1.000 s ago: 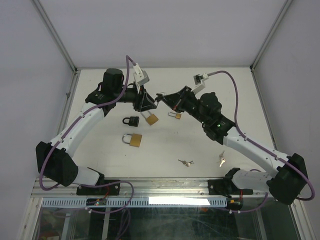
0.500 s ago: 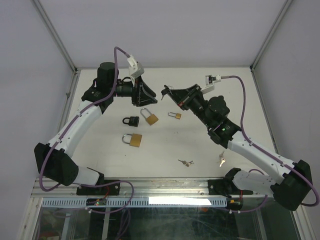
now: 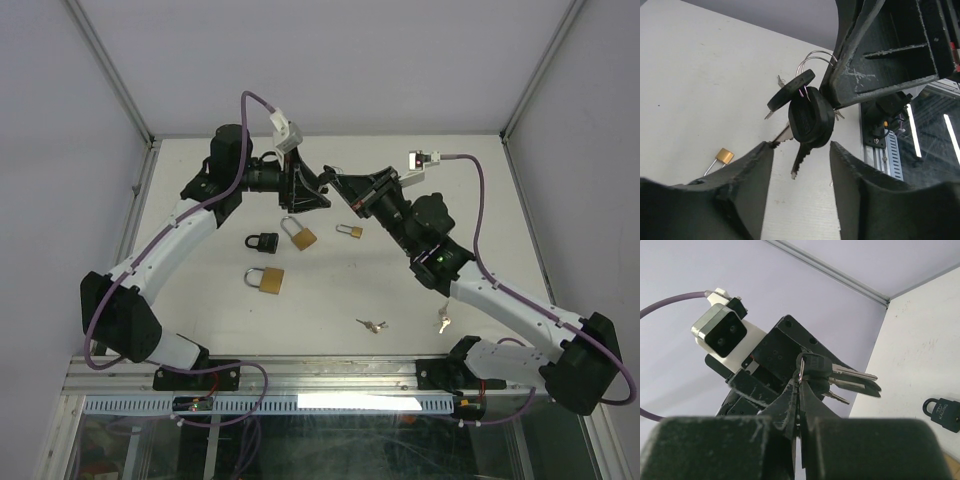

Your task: Unlock with the key

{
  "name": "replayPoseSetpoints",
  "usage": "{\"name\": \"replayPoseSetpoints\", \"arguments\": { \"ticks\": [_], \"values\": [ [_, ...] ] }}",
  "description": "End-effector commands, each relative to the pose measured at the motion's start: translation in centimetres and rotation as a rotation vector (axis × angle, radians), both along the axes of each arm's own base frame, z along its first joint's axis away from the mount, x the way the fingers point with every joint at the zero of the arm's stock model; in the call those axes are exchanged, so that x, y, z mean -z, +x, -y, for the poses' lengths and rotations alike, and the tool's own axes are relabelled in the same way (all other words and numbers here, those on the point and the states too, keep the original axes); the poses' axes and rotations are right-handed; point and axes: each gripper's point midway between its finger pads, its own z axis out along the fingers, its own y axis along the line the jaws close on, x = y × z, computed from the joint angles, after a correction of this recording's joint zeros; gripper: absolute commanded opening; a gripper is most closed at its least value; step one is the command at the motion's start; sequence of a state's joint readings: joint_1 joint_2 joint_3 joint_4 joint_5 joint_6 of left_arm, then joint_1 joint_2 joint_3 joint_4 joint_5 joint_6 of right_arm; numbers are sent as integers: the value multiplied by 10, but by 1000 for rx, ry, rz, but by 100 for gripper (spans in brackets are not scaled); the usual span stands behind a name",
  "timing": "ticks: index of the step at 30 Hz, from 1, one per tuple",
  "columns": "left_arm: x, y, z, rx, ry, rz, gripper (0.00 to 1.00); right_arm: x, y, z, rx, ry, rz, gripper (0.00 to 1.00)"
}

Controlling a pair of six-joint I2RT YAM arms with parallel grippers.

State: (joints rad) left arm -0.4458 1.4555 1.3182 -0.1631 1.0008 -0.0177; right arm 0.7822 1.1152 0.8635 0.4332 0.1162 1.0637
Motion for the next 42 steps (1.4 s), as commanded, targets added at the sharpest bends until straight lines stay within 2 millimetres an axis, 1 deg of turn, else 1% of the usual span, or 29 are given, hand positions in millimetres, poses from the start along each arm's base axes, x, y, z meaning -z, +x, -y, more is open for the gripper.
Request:
{"name": "replayPoseSetpoints", "arguments": {
  "ticks": [1, 2, 4, 7, 11, 16, 18, 19, 20, 21, 22, 23, 26, 29, 30, 31, 32, 33, 34, 35, 36, 37, 39, 41, 42],
  "values": [
    [-19, -2, 5, 28, -41, 45, 41, -36, -1, 6, 28, 99, 69, 0],
    [-18, -5, 5, 38, -42, 44, 36, -36, -2, 6, 28, 95, 70, 0],
    [-22, -10, 4, 55, -49, 49, 18, -37, -3, 6, 29, 94, 70, 0],
    [-31, -13, 4, 64, -61, 47, 1, -33, -4, 6, 25, 93, 60, 0],
    [-37, -13, 2, 54, -67, 36, 0, -26, -5, 8, 26, 87, 48, 0],
    [-27, -15, -2, 50, -34, -11, 0, -13, -10, 13, 27, 47, 10, 0],
    [-31, -21, -8, 34, -12, 7, 0, -3, -13, 16, 27, 11, -24, 0],
    [-29, -22, -10, 31, 4, 10, 0, 1, -15, 17, 28, -3, -37, 0],
    [-27, -24, -11, 31, 19, 15, 0, 10, -20, 15, 5, -114, 23, 16],
    [-25, -24, -13, 25, 33, 12, 0, 19, -25, 14, -20, -223, 91, 37],
    [-22, -25, -14, 19, 49, 6, 0, 25, -27, 15, -26, -259, 101, 40],
    [-20, -25, -16, 15, 62, 7, 0, 29, -30, 15, -41, -294, 117, 48],
    [-7, -27, -21, 8, 116, -19, 0, 36, -41, 15, -94, -381, 182, 63],
    [14, -30, -29, 6, 207, -27, 0, 43, -56, 20, -165, -508, 248, 84],
    [21, -32, -34, 8, 247, -26, 0, 47, -62, 23, -196, -563, 271, 88],
    [33, -33, -38, 13, 296, -37, 0, 49, -66, 29, -217, -622, 288, 93],
    [48, -32, -44, 14, 353, -43, 0, 52, -70, 34, -236, -672, 302, 96],
    [57, -34, -50, 19, 403, -42, 0, 53, -75, 39, -264, -715, 323, 97],
    [65, -35, -54, 25, 445, -40, 0, 53, -82, 40, -295, -743, 347, 98],
    [71, -38, -59, 34, 483, -39, 0, 52, -81, 45, -307, -765, 367, 99],
    [75, -41, -62, 48, 510, -37, 0, 49, -85, 46, -339, -776, 401, 99],
    [79, -46, -65, 68, 529, -38, 0, 46, -88, 44, -372, -777, 429, 99],
    [79, -55, -66, 104, 537, -33, 0, 43, -99, 36, -483, -752, 497, 99],
    [77, -67, -66, 150, 532, -38, 0, 46, -108, 22, -634, -699, 555, 98],
    [77, -72, -66, 167, 535, -39, 0, 44, -113, 17, -691, -670, 585, 97]
  ]
}}
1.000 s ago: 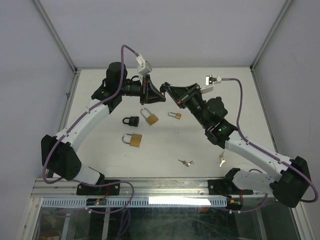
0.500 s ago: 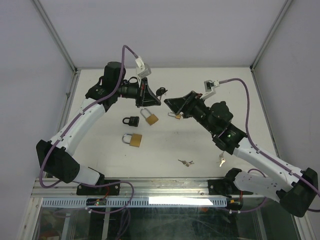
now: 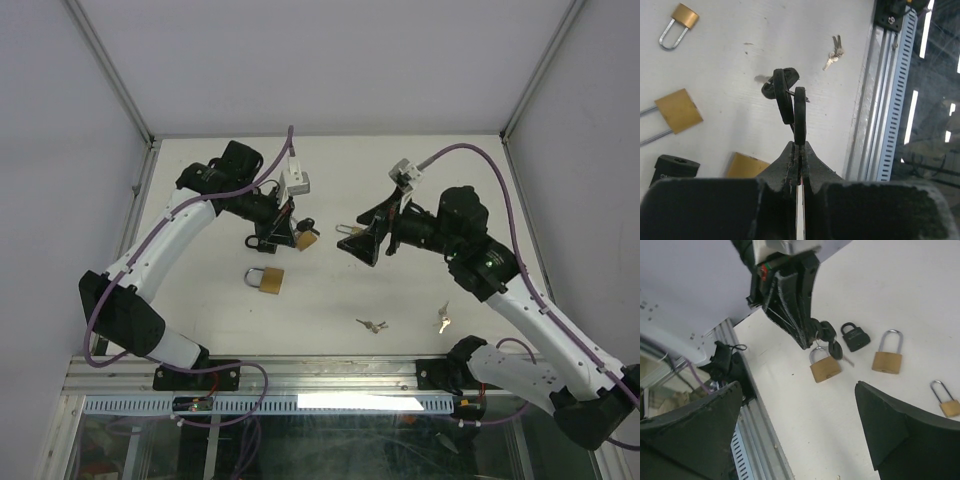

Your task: Unlock with the key

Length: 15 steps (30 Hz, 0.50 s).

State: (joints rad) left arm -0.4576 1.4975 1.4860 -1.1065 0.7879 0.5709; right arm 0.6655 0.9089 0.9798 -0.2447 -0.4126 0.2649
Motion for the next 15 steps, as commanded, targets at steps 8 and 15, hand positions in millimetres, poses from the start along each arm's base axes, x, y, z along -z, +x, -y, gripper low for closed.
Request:
{"name": "replayPoseSetpoints", "arguments": {
  "ticks": [8, 15],
  "values": [
    [-16, -37, -4, 158, 22, 23, 0, 3, -30, -73, -579, 25, -7, 85],
    [-24, -51, -6, 212, -11, 35, 0, -12, -21, -68, -563, 20, 125, 82]
  ]
}}
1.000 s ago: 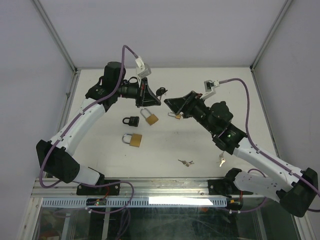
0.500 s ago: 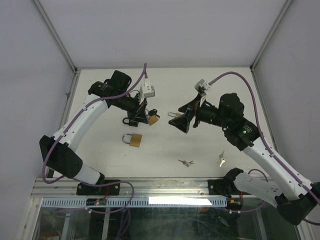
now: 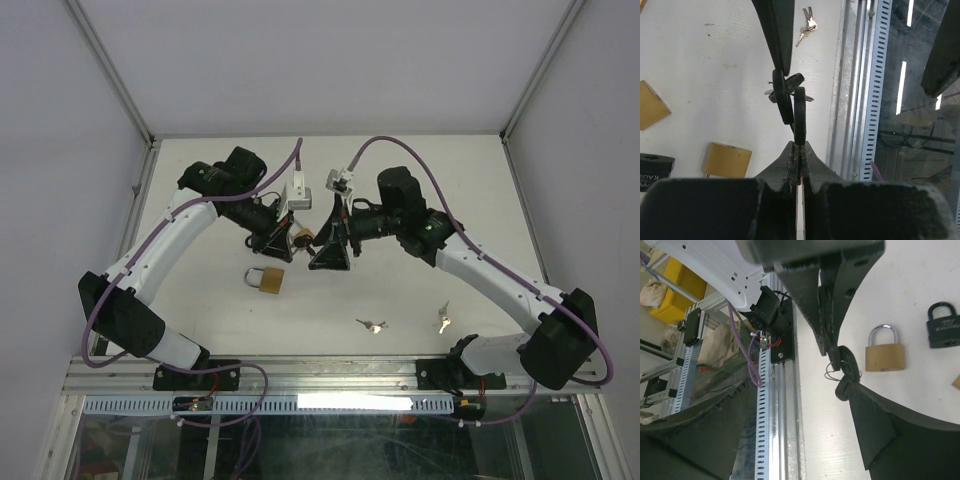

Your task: Unlock with the key

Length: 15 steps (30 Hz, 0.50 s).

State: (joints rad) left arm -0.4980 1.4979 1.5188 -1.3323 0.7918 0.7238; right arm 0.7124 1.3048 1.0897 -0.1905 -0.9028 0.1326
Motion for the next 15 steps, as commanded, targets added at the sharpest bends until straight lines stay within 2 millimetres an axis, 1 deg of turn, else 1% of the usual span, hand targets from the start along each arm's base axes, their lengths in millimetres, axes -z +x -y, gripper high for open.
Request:
{"name": "replayPoseSetpoints", "arguments": {
  "ticks": [1, 2, 4, 7, 11, 13, 15],
  "values": [
    [-30, -11, 5, 81, -96, 79, 0, -69, 12, 12, -9, 160, 231, 82],
    [-31, -12, 5, 86, -101, 79, 0, -73, 16, 15, -4, 171, 230, 83],
    [-35, -13, 6, 94, -108, 81, 0, -77, 21, 13, -11, 186, 222, 84],
    [-37, -14, 8, 102, -114, 82, 0, -78, 13, -3, -82, 210, 188, 84],
    [-39, -16, 9, 108, -123, 79, 0, -68, 5, -24, -139, 201, 171, 75],
    [-38, -16, 10, 109, -120, 76, 0, -65, 6, -29, -152, 192, 153, 70],
    [-38, -17, 10, 110, -122, 74, 0, -61, 8, -31, -154, 184, 143, 69]
  ]
}}
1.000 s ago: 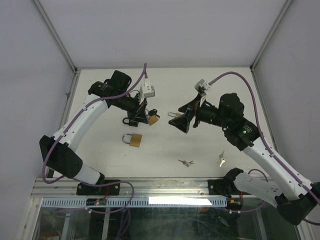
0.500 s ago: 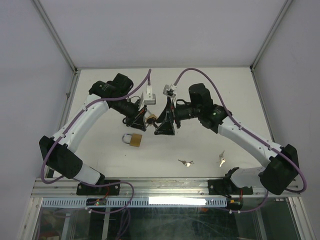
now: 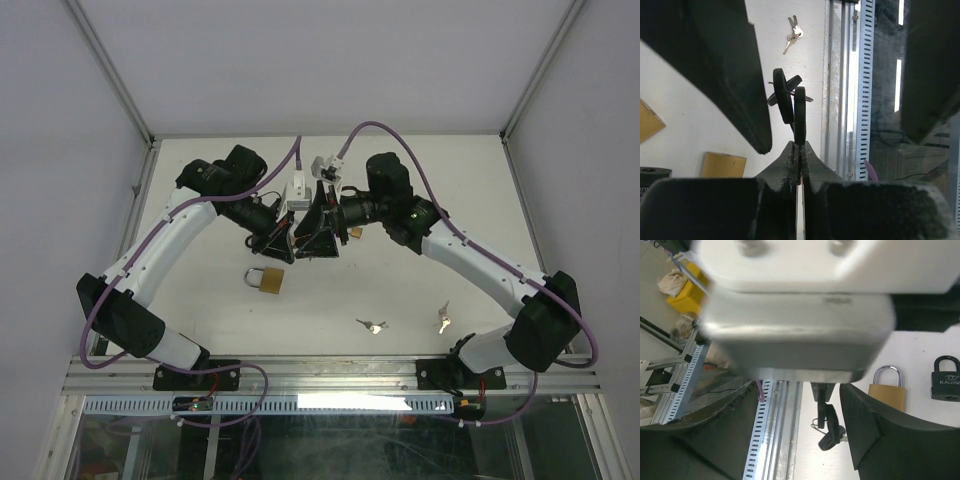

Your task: Unlock with the key

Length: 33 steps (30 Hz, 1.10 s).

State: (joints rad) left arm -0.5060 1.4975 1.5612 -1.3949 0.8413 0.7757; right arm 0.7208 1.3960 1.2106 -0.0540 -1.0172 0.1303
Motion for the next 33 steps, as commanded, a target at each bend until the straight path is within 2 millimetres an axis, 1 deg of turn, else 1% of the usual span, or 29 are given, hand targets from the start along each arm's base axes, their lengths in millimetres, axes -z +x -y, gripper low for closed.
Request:
{"name": "replayPoseSetpoints", "arguments": {
  "ticks": [1, 3, 4, 8, 10, 11, 15, 18, 21, 22, 23, 26, 28, 29, 30, 31, 33],
  "values": [
    [-23, -7, 7, 55, -85, 70, 0, -16, 2, -7, -33, 45, 37, 69],
    [-23, -8, 7, 58, -89, 68, 0, -12, 3, -8, -32, 38, 26, 68],
    [-23, -8, 7, 59, -90, 68, 0, -10, 3, -8, -37, 35, 18, 66],
    [-23, -7, 8, 61, -90, 66, 0, -8, -3, -7, -66, 34, -2, 47],
    [-21, -7, 8, 60, -87, 60, 0, -8, -4, -6, -62, 33, -2, 41],
    [-21, -6, 8, 60, -86, 60, 0, -6, -4, -6, -62, 29, -4, 41],
    [-20, -5, 8, 60, -84, 62, 0, 4, -3, -5, -54, -6, -25, 46],
    [-21, -6, 8, 59, -85, 62, 0, 12, -2, -5, -49, -26, -39, 44],
    [-21, -5, 8, 60, -84, 65, 0, 14, -1, -5, -46, -33, -40, 46],
    [-21, -6, 8, 60, -83, 65, 0, 13, -1, -5, -44, -30, -35, 44],
    [-21, -6, 8, 60, -82, 64, 0, 12, -2, -5, -44, -28, -35, 40],
    [-21, -5, 8, 61, -81, 67, 0, 10, -2, -5, -47, -25, -36, 22],
    [-20, -5, 8, 61, -81, 64, 0, 10, -3, -4, -50, -26, -37, 18],
    [-21, -5, 8, 61, -82, 65, 0, 9, -4, -4, -53, -25, -37, 14],
    [-21, -5, 9, 61, -84, 64, 0, 9, -5, -3, -57, -25, -36, 8],
    [-22, -5, 9, 61, -84, 64, 0, 10, -5, -3, -57, -25, -35, 0],
    [-23, -6, 9, 62, -92, 65, 0, 10, -5, -2, -54, -21, -32, 0]
  ]
}}
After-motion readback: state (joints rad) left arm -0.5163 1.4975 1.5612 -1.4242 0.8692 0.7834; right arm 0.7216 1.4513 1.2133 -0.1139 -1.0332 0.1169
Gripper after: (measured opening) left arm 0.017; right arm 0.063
